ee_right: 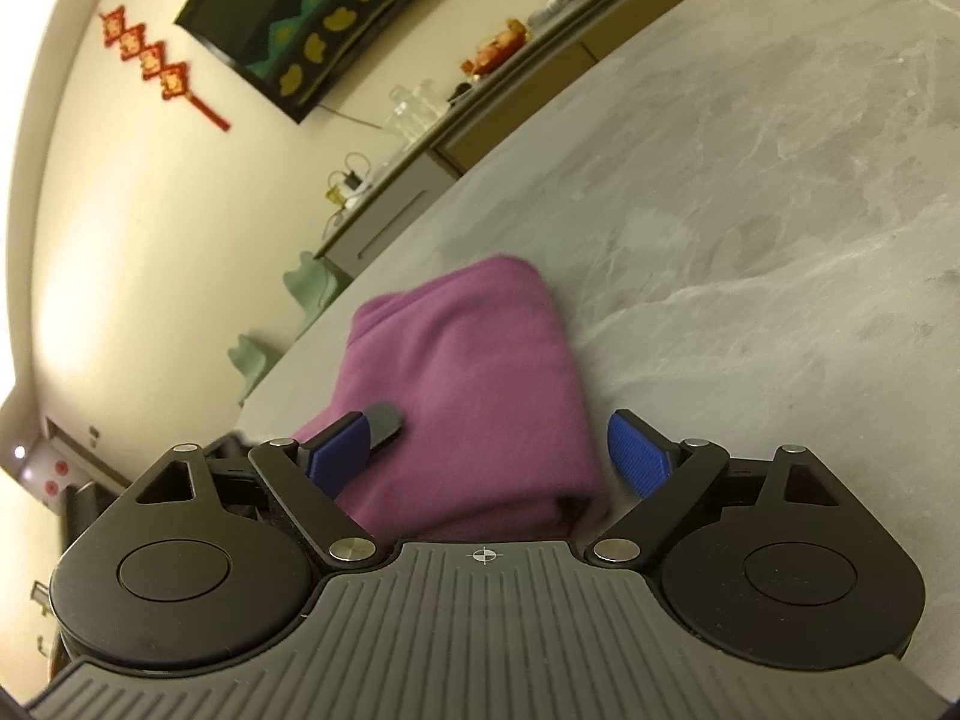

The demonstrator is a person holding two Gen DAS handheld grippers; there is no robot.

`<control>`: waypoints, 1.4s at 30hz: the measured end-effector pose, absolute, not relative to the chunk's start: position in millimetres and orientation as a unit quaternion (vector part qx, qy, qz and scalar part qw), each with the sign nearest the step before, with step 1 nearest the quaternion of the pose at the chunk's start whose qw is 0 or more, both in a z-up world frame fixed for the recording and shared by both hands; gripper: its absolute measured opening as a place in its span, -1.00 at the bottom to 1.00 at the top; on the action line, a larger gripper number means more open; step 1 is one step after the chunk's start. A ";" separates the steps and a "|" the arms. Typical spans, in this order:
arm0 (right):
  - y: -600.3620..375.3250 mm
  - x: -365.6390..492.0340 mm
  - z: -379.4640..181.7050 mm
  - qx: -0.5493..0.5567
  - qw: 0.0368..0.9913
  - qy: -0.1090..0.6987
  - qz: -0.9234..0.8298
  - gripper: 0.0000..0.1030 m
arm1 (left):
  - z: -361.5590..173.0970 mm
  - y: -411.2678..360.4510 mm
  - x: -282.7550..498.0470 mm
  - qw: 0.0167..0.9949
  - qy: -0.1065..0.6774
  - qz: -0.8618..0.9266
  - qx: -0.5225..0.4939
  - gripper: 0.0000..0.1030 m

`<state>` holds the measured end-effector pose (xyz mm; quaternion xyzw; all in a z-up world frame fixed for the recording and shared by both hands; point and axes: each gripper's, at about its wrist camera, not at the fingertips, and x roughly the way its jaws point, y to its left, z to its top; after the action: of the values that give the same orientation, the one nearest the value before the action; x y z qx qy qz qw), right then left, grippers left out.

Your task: Fold clothes

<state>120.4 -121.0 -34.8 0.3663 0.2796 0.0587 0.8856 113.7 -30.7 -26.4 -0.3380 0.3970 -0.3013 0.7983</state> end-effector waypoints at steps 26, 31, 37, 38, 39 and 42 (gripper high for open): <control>-9.2 83.8 -3.5 -0.058 0.982 0.173 0.055 -0.51 | 70.1 -104.5 124.8 0.840 0.464 -0.280 -0.018 -0.35; -7.8 69.1 5.3 -0.019 0.983 0.132 0.127 -0.10 | 88.3 -47.0 123.6 0.849 0.438 -0.290 -0.061 -0.50; 8.6 58.4 9.1 0.024 0.971 0.120 0.207 0.26 | 92.8 82.4 120.6 0.888 0.401 -0.183 -0.127 -0.51; 12.4 60.5 6.8 0.027 0.969 0.129 0.211 0.26 | 83.8 96.7 122.5 0.889 0.410 -0.161 -0.126 -0.49; 18.0 64.7 2.5 0.024 0.967 0.143 0.211 0.25 | 72.8 108.1 125.0 0.885 0.424 -0.148 -0.128 -0.48; 32.3 79.3 -4.4 0.009 0.961 0.189 0.203 0.12 | 51.5 117.0 125.8 0.876 0.439 -0.148 -0.136 -0.22</control>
<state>79.3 32.3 -4.4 0.0087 0.1892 0.2031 0.9607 125.8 117.0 51.5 -0.1364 0.4387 -0.1482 0.8758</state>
